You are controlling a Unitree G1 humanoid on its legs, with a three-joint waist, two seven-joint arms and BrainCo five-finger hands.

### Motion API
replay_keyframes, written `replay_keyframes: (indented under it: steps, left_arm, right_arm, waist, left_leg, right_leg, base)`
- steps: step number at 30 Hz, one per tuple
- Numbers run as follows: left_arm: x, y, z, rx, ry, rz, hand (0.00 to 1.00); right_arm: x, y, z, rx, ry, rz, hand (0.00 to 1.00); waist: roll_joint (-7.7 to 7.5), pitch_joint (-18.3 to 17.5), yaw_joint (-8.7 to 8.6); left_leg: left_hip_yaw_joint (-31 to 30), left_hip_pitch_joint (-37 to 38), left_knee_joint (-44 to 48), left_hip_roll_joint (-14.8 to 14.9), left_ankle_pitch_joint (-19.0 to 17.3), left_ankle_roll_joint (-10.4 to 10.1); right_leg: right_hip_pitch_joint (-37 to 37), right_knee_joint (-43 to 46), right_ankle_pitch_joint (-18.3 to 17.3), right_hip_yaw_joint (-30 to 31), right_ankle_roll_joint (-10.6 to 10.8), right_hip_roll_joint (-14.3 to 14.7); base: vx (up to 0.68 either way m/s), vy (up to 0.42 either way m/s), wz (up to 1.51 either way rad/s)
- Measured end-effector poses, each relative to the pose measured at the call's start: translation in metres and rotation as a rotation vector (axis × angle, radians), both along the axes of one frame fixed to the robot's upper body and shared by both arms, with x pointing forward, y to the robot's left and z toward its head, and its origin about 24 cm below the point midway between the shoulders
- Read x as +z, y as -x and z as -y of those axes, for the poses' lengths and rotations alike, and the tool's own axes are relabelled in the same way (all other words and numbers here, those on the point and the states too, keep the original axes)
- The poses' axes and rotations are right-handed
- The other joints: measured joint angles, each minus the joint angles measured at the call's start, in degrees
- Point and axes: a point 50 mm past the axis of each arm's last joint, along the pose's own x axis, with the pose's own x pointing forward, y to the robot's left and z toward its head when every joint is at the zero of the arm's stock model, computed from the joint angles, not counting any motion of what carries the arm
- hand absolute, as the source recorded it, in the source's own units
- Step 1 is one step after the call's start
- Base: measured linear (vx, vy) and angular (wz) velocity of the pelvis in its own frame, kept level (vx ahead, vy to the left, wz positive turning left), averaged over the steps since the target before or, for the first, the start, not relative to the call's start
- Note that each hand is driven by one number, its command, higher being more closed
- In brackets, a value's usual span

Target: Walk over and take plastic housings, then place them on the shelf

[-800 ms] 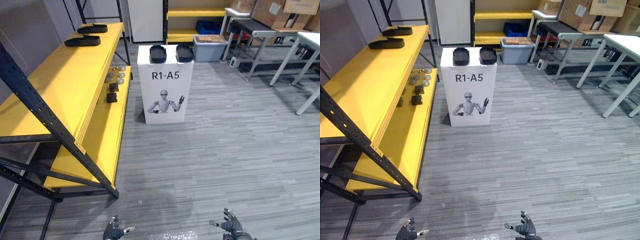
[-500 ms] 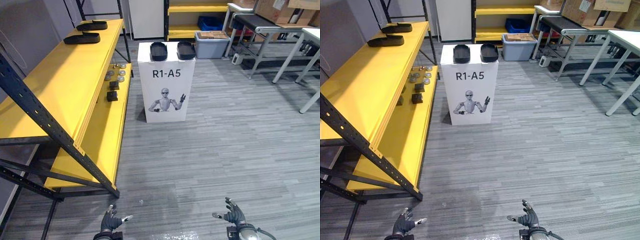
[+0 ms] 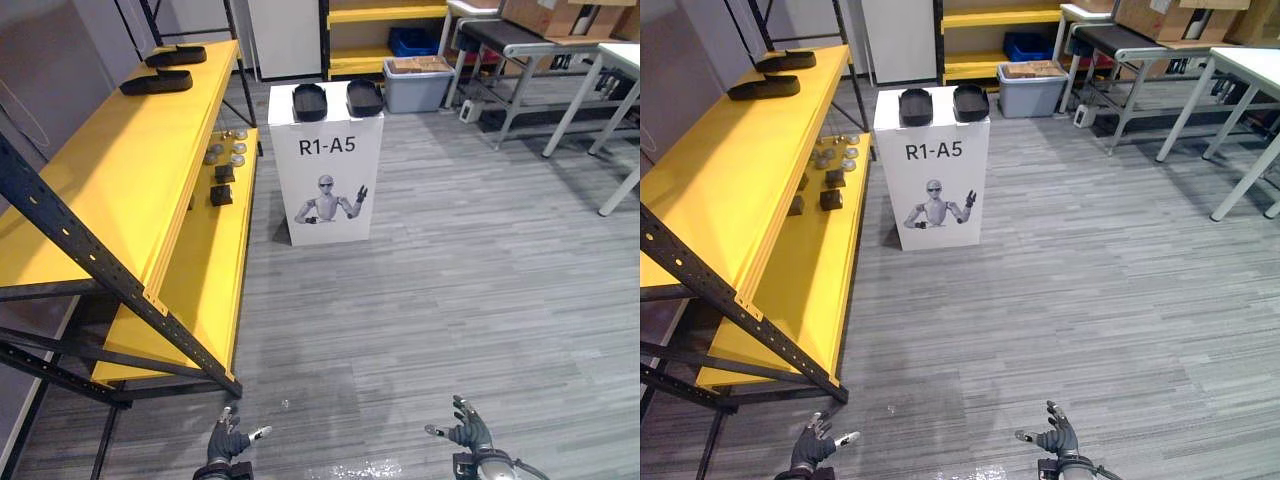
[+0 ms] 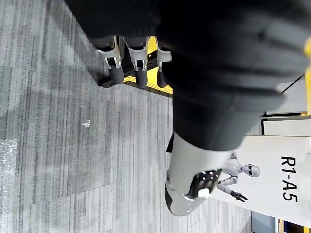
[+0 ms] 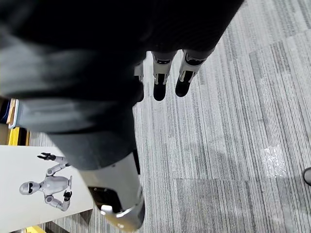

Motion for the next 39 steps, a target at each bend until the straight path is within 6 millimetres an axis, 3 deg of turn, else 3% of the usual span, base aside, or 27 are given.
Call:
replay_keyframes:
  steps: [3, 6, 9, 10, 11, 12, 14, 16, 18, 19, 20, 23, 24, 25, 26, 27, 28, 30, 32, 33, 34, 35, 36, 37, 38, 39]
  left_arm:
    - [0.006, -0.006, 0.0, 0.004, -0.003, 0.037, 0.0]
    - [0.009, -0.009, 0.0, 0.024, -0.003, 0.058, 0.0]
    - [0.014, -0.015, 0.005, 0.052, 0.024, 0.092, 0.0]
    - [0.015, -0.018, 0.005, 0.067, 0.026, 0.101, 0.0]
    - [0.014, -0.017, 0.005, 0.07, 0.023, 0.095, 0.0]
    - [0.014, -0.017, 0.005, 0.07, 0.023, 0.095, 0.0]
    - [0.018, -0.026, 0.005, 0.055, 0.019, 0.12, 0.0]
    - [0.024, -0.042, 0.006, 0.046, 0.014, 0.162, 0.0]
    - [0.028, -0.048, 0.006, 0.044, 0.006, 0.181, 0.0]
    - [0.028, -0.049, 0.005, 0.047, 0.004, 0.18, 0.0]
    - [0.026, -0.049, 0.009, 0.05, 0.016, 0.173, 0.0]
    - [0.026, -0.051, 0.01, 0.056, 0.022, 0.18, 0.0]
    - [0.024, -0.049, 0.014, 0.06, 0.036, 0.171, 0.0]
    - [0.023, -0.047, 0.016, 0.063, 0.043, 0.167, 0.0]
    - [0.023, -0.047, 0.02, 0.062, 0.059, 0.167, 0.0]
    - [0.023, -0.048, 0.024, 0.061, 0.069, 0.17, 0.0]
    - [0.024, -0.048, 0.026, 0.063, 0.078, 0.177, 0.0]
    - [0.025, -0.049, 0.025, 0.063, 0.075, 0.18, 0.0]
    - [0.025, -0.049, 0.024, 0.063, 0.069, 0.18, 0.0]
    - [0.024, -0.047, 0.024, 0.064, 0.072, 0.174, 0.0]
    - [0.022, -0.045, 0.024, 0.071, 0.074, 0.167, 0.0]
    - [0.022, -0.044, 0.024, 0.073, 0.073, 0.164, 0.0]
    - [0.021, -0.043, 0.022, 0.08, 0.071, 0.161, 0.0]
    - [0.02, -0.041, 0.019, 0.093, 0.067, 0.155, 0.0]
    - [0.02, -0.041, 0.016, 0.108, 0.061, 0.153, 0.0]
    - [0.019, -0.042, 0.017, 0.104, 0.064, 0.15, 0.0]
  right_arm:
    - [0.002, -0.005, -0.006, -0.015, -0.017, 0.025, 0.0]
    - [0.008, -0.017, -0.007, -0.01, -0.014, 0.062, 0.0]
    - [0.013, -0.026, -0.006, -0.013, 0.001, 0.092, 0.0]
    - [0.015, -0.027, -0.008, -0.021, -0.006, 0.102, 0.0]
    - [0.015, -0.023, -0.007, -0.023, -0.005, 0.103, 0.0]
    - [0.015, -0.023, -0.008, -0.022, -0.005, 0.102, 0.0]
    - [0.016, -0.026, -0.009, -0.013, -0.006, 0.111, 0.0]
    - [0.018, -0.028, -0.007, -0.011, 0.002, 0.117, 0.0]
    - [0.018, -0.027, -0.006, -0.013, 0.008, 0.114, 0.0]
    - [0.017, -0.026, -0.006, -0.012, 0.009, 0.108, 0.0]
    - [0.018, -0.027, -0.003, -0.011, 0.019, 0.108, 0.0]
    - [0.029, -0.052, -0.007, 0.009, 0.017, 0.174, 0.0]
    - [0.03, -0.052, -0.009, 0.014, 0.017, 0.177, 0.0]
    - [0.03, -0.052, -0.011, 0.021, 0.015, 0.18, 0.0]
    - [0.034, -0.054, -0.015, 0.021, 0.006, 0.204, 0.0]
    - [0.036, -0.056, -0.017, 0.013, -0.002, 0.219, 0.0]
    - [0.039, -0.058, -0.018, 0.01, -0.009, 0.238, 0.0]
    - [0.041, -0.061, -0.021, 0.018, -0.014, 0.248, 0.0]
    - [0.038, -0.062, -0.024, 0.019, -0.02, 0.235, 0.0]
    - [0.034, -0.059, -0.022, 0.016, -0.018, 0.214, 0.0]
    - [0.031, -0.056, -0.021, 0.011, -0.014, 0.195, 0.0]
    - [0.029, -0.056, -0.02, 0.01, -0.012, 0.187, 0.0]
    - [0.026, -0.053, -0.02, 0.008, -0.013, 0.171, 0.0]
    - [0.022, -0.049, -0.023, 0.008, -0.021, 0.15, 0.0]
    - [0.018, -0.044, -0.025, 0.004, -0.029, 0.132, 0.0]
    - [0.017, -0.042, -0.024, 0.002, -0.026, 0.127, 0.0]
  waist:
    - [-0.18, 0.1, 0.14]
    - [-0.16, 0.8, 0.61]
    - [1.23, 1.8, 1.45]
    - [1.47, 4.0, 1.5]
    - [1.45, 4.3, 1.48]
    - [1.45, 4.3, 1.39]
    - [0.95, 4.9, 0.93]
    - [0.53, 5.5, -0.65]
    - [-0.09, 5.5, -0.69]
    - [-0.51, 5.0, -1.4]
    - [0.85, 4.6, -1.48]
    - [2.76, 4.7, -1.21]
    - [3.18, 5.0, -1.25]
    - [3.16, 5.1, -1.17]
    - [3.14, 5.4, -0.18]
    - [3.05, 5.6, 0.33]
    - [2.73, 5.9, 0.99]
    - [2.54, 6.1, 2.91]
    - [2.01, 7.1, 3.95]
    - [1.88, 7.1, 4.36]
    - [2.19, 6.9, 4.57]
    - [2.51, 6.7, 4.77]
    - [2.8, 6.6, 4.97]
    - [2.02, 6.3, 5.65]
    - [-0.39, 5.4, 5.48]
    - [-0.61, 5.3, 5.52]
  left_leg:
    - [0.2, -1.6, 0.6, -0.2, -0.3, 0.2]
    - [1.4, -4.5, 5.7, 0.0, -3.4, 0.9]
    - [2.2, -8.0, 12.6, 1.6, -8.3, 1.3]
    - [2.0, -5.6, 13.9, 2.1, -10.2, 1.8]
    - [1.7, -3.9, 13.9, 1.8, -11.2, 1.9]
    - [1.4, -3.3, 13.8, 1.8, -11.7, 1.8]
    - [-0.7, -0.5, 12.4, 1.5, -12.5, 2.6]
    - [-4.1, 2.1, 10.0, 1.8, -12.4, 2.5]
    - [-6.0, 4.3, 9.0, 1.7, -13.6, 0.3]
    - [-7.3, 5.6, 9.8, 2.1, -14.9, -1.8]
    - [-7.9, 5.5, 10.7, 3.6, -15.3, -2.4]
    - [-6.3, -1.7, 29.4, 8.4, -13.2, -5.3]
    - [-4.7, -5.6, 42.5, 10.8, -7.6, -4.5]
    - [-3.9, -7.8, 48.9, 12.1, -2.4, -4.8]
    - [-1.5, -12.3, 60.2, 15.2, -0.7, -6.3]
    - [0.5, -16.0, 66.6, 16.9, -1.7, -7.3]
    - [2.8, -20.5, 70.1, 18.1, -3.7, -6.8]
    - [5.1, -25.8, 65.9, 17.7, -6.0, -6.2]
    - [6.1, -28.3, 52.7, 14.4, -7.8, -5.3]
    - [6.0, -28.3, 40.3, 11.4, -7.5, -5.4]
    - [5.6, -27.8, 27.6, 9.1, -5.6, -5.5]
    - [5.4, -27.5, 21.8, 8.5, -3.7, -5.7]
    - [5.0, -26.6, 17.0, 8.2, 1.1, -5.5]
    - [5.6, -24.7, 15.9, 7.2, 6.2, -1.7]
    - [6.3, -24.4, 16.7, 4.7, 4.9, 2.3]
    - [6.5, -24.3, 17.2, 4.1, 3.8, 2.7]
  right_leg:
    - [-1.5, 0.0, 0.2, 0.6, -0.3, -0.2]
    - [-2.6, 0.7, 0.3, 1.3, -0.3, -0.3]
    - [-7.2, 9.0, -1.4, 1.1, 2.1, 0.3]
    - [-18.3, 34.6, -3.2, -2.7, 3.1, -1.4]
    - [-21.9, 40.9, -3.4, -5.1, 3.1, -3.3]
    - [-23.0, 41.2, -3.5, -5.7, 3.2, -3.8]
    - [-26.7, 36.8, -3.5, -7.4, 3.3, -4.7]
    - [-27.9, 21.9, -1.5, -6.6, 2.6, -3.8]
    - [-27.1, 11.5, 4.4, -6.4, 1.0, -3.4]
    - [-26.7, 11.9, 12.5, -6.3, -2.4, -3.7]
    - [-27.1, 13.7, 11.4, -7.3, -2.9, -2.9]
    - [-23.0, 11.1, 7.5, -8.9, -5.8, 2.1]
    - [-17.8, 7.8, 7.1, -9.0, -6.4, 4.3]
    - [-14.9, 5.7, 6.9, -8.5, -6.6, 5.0]
    - [-9.6, 2.1, 6.7, -7.4, -7.0, 6.2]
    - [-6.6, 0.0, 6.6, -6.5, -7.2, 6.7]
    - [-3.3, -2.3, 6.3, -5.1, -7.6, 6.8]
    - [-0.4, -4.1, 5.4, -2.3, -8.0, 6.4]
    - [1.6, -4.1, 3.7, -0.5, -7.3, 4.9]
    - [2.7, -4.1, 2.5, 0.0, -6.3, 3.5]
    - [3.5, -4.1, 1.2, 0.9, -5.5, 2.8]
    - [3.8, -4.2, 0.5, 1.2, -5.0, 2.8]
    - [4.6, -4.2, -0.7, 1.8, -4.3, 2.9]
    - [5.7, -3.5, -2.9, 2.8, -3.3, 1.8]
    - [5.8, -1.0, -5.5, 2.6, -2.0, -0.8]
    - [5.1, 1.2, -6.1, 2.5, -1.5, -1.4]
  base:
    - [0.0, 0.004, -0.03]
    - [-0.01, 0.027, -0.19]
    - [0.0, 0.099, -0.19]
    - [0.12, 0.168, 0.03]
    - [0.16, 0.163, 0.09]
    - [0.23, 0.07, 0.17]
    - [0.27, -0.005, 0.39]
    - [0.37, -0.105, 0.87]
    - [0.41, -0.177, 0.79]
    - [0.53, -0.249, 0.64]
    - [0.59, -0.281, 0.47]
    - [0.67, -0.328, -0.08]
    - [0.55, -0.237, -0.12]
    - [0.53, -0.188, -0.23]
    - [0.49, -0.138, -0.3]
    - [0.57, -0.124, -0.39]
    - [0.44, -0.065, -0.41]
    - [0.39, 0.026, -0.62]
    - [0.35, 0.108, -0.49]
    - [0.37, 0.158, -0.27]
    - [0.39, 0.174, -0.29]
    - [0.42, 0.206, -0.3]
    - [0.44, 0.228, -0.37]
    - [0.64, 0.298, -0.26]
    - [0.56, 0.234, -0.09]
    - [0.46, 0.171, 0.03]
